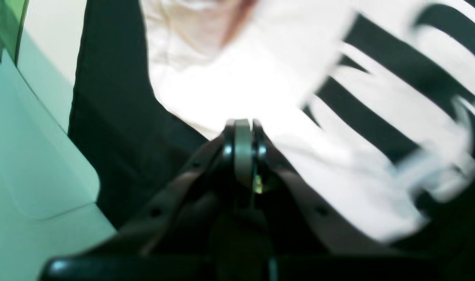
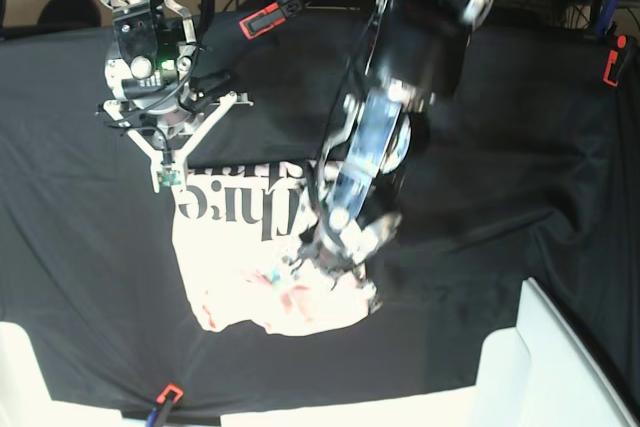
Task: Fold the T-shirt properly
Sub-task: 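Smooth and square the folded shirt edges with the left gripper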
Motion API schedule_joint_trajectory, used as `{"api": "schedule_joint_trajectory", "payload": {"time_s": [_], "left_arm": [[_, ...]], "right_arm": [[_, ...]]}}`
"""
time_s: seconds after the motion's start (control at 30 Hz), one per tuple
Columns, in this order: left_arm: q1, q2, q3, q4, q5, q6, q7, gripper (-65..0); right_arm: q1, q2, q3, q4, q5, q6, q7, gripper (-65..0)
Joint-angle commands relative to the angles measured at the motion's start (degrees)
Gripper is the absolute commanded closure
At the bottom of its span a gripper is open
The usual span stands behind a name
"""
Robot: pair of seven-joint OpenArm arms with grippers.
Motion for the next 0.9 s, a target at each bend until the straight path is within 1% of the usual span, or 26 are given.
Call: {"api": "schedule_joint_trajectory", "payload": {"time_s": [0.0,0.2,0.27,0.33,0.43,0.53,0.6,0.67,0.73,0.8,0.87], "left_arm": [[-2.8,0.9,0.1,-2.2,-0.3,0.4,-1.2,0.0],[-12.2,0.9,0.0,-18.2,-0.4,0.5,-8.1,0.0],[-14.9,0.9,0.0,-22.8,-1.0,2.2,-10.2,0.0],[-17.6,0.9,0.0,-26.8,-4.2,4.3,-12.0,0.0],[-22.3,0.9,0.2,-34.2,-13.1,7.0,-16.3,0.0],[-26.7,0.9,0.8,-42.1,-21.2,8.4,-22.7,0.0],[-28.6,0.9,0.8,-46.9,-23.7,8.8,-27.5,0.0],[-30.0,0.9,0.8,-50.7,-24.5,8.8,-32.4,0.0],[-30.3,0.9,0.7,-52.2,-24.4,8.9,-36.1,0.0],[-31.1,0.9,0.8,-52.4,-24.4,10.1,-38.8,0.0],[-31.8,0.9,0.8,-52.6,-24.4,10.6,-40.3,0.0]], "right_arm": [[0.4,-0.2,0.0,1.0,-0.2,0.0,0.9,0.0],[0.4,-0.2,0.0,1.0,-0.2,0.0,0.9,0.0],[0.4,-0.2,0.0,1.0,-0.2,0.0,0.9,0.0],[0.4,-0.2,0.0,1.0,-0.2,0.0,0.9,0.0],[0.4,-0.1,0.0,1.0,-0.2,0.0,0.9,0.0],[0.4,-0.1,0.0,1.0,-0.2,0.0,0.9,0.0],[0.4,-0.1,0.0,1.0,-0.2,0.0,0.9,0.0],[0.2,-0.1,0.0,1.0,-0.2,0.0,0.9,0.0],[0.2,-0.1,0.0,1.0,-0.2,0.0,0.9,0.0],[0.2,-0.1,0.0,1.0,-0.2,0.0,0.9,0.0],[0.2,-0.1,0.0,1.0,-0.2,0.0,0.9,0.0]]}}
